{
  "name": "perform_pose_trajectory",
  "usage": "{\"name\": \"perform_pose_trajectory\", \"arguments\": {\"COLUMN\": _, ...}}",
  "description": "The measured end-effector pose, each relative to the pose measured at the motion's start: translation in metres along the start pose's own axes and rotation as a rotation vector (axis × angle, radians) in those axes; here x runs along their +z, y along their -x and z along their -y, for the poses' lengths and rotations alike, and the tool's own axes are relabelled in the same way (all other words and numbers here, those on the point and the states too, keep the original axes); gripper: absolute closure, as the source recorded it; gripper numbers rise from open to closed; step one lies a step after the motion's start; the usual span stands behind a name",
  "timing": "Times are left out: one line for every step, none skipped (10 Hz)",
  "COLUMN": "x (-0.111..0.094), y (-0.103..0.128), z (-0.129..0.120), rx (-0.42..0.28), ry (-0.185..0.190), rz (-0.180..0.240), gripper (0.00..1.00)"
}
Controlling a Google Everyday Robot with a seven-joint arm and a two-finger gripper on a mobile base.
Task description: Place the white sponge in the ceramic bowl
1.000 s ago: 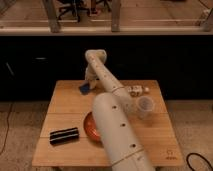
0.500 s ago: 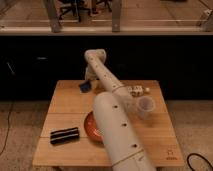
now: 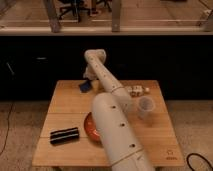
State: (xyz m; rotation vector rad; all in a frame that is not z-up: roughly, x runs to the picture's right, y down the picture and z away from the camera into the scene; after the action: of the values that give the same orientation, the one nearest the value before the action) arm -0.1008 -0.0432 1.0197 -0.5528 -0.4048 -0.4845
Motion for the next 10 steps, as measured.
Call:
{"name": "perform_pose_trajectory", "arguments": {"x": 0.0021, "y": 0.0011, "z": 0.0009, "rx": -0.001, "ry": 0.005, "rz": 0.000, "gripper": 0.20}}
{"name": "perform_pose_trajectory", "arguments": {"x": 0.0036, "y": 0.0011, "z": 0.0014, "rx": 0.000, "ry": 0.007, "rz": -0.001, "gripper": 0.20}}
{"name": "perform_pose_trajectory", "arguments": {"x": 0.0040, "y": 0.0035, "z": 0.0024, "rx": -0.003, "ry": 0.009, "rz": 0.000, "gripper": 0.20}}
{"name": "perform_pose_trajectory", "arguments": {"x": 0.0042, "y": 0.0033, "z": 0.0021, "rx": -0.003, "ry": 0.010, "rz": 0.000, "gripper": 0.20}}
{"name": "perform_pose_trajectory", "arguments": {"x": 0.0035, "y": 0.0015, "z": 0.0015, "rx": -0.001, "ry": 0.009, "rz": -0.001, "gripper": 0.20}}
{"name": "perform_pose_trajectory", "arguments": {"x": 0.0032, "y": 0.0003, "z": 0.0009, "rx": 0.001, "ry": 0.009, "rz": -0.001, "gripper": 0.21}}
{"name": "perform_pose_trajectory", "arguments": {"x": 0.0042, "y": 0.0005, "z": 0.0006, "rx": 0.000, "ry": 0.010, "rz": -0.001, "gripper": 0.27}}
{"name": "perform_pose_trajectory", "arguments": {"x": 0.0041, "y": 0.0008, "z": 0.0008, "rx": 0.000, "ry": 0.010, "rz": -0.001, "gripper": 0.35}}
{"name": "perform_pose_trajectory", "arguments": {"x": 0.0046, "y": 0.0021, "z": 0.0014, "rx": -0.002, "ry": 0.011, "rz": -0.001, "gripper": 0.46}}
{"name": "perform_pose_trajectory", "arguments": {"x": 0.0047, "y": 0.0031, "z": 0.0021, "rx": -0.003, "ry": 0.010, "rz": -0.001, "gripper": 0.57}}
